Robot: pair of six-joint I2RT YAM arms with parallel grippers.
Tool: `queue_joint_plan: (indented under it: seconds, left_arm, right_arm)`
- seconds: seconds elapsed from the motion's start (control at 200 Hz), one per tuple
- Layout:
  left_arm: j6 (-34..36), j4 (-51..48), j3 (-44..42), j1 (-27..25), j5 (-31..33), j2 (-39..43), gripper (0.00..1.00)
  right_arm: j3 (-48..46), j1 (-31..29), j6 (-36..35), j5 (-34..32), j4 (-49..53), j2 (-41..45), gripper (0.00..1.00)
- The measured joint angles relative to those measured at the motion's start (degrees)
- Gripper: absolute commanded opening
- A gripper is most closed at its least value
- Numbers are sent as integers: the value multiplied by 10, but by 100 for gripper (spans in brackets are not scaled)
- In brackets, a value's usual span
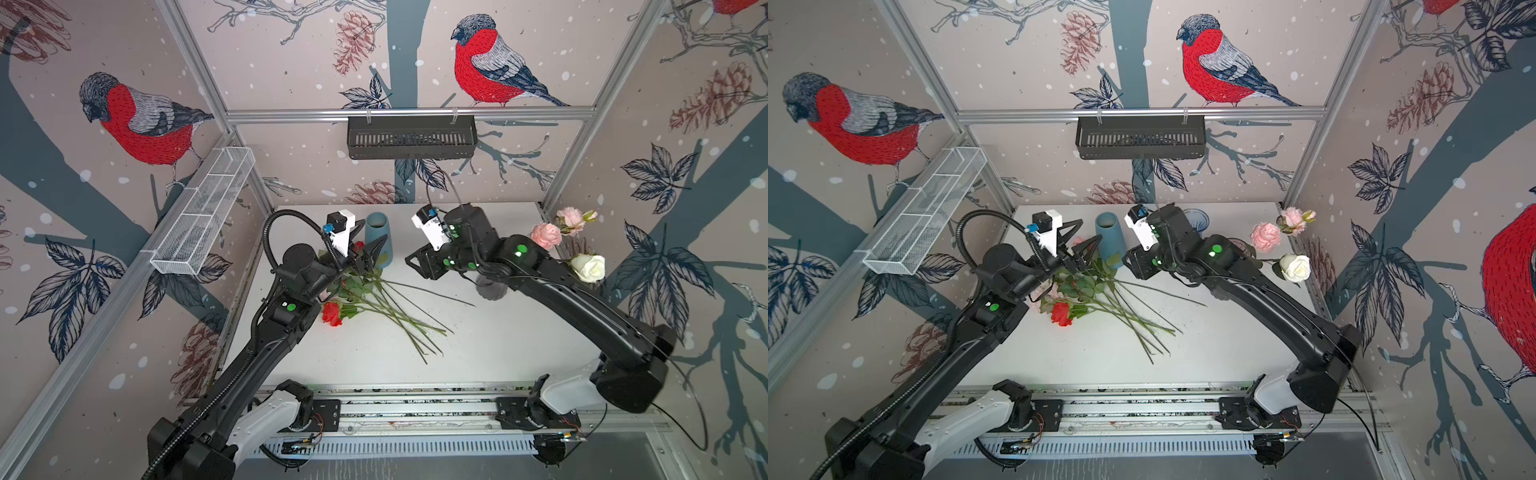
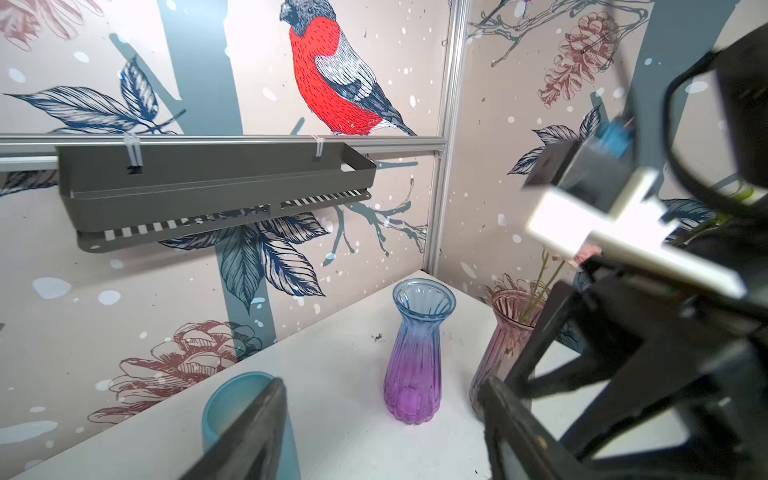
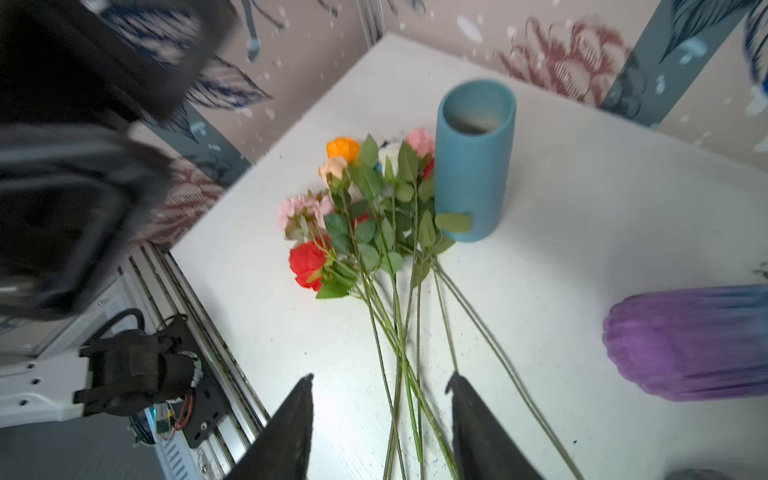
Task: Arrange the flowers into the vase
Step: 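Reach the right gripper into the flower bunch while the left gripper withdraws, then grasp a stem in the bunch with the right gripper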
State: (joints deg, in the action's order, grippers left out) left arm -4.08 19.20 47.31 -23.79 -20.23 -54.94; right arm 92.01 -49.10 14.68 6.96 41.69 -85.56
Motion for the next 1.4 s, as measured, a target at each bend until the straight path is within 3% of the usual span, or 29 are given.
queue_joint_plan:
  seconds: [0.12,0.38,0.871,1.011,1.191,1.401]
  left_arm:
    - [8,19,-39,0,24,17,69]
    - [16,19,-39,3,37,18,69]
    - [14,19,-39,12,38,8,69]
    - [10,19,-39,16,37,5,69]
    - [10,20,-39,18,37,4,69]
    - [10,21,-39,21,37,2,69]
  right_arm:
    - [-37,-3,0,-2,-7,-57,42]
    - [-97,-15,1,32,-55,-169,36]
    - [-77,-20,-14,30,-115,-315,29]
    - [-66,-22,-16,30,-118,-331,12]
    - [-61,-22,-17,12,-116,-320,10]
    - [-53,-22,-27,-9,-110,-248,9]
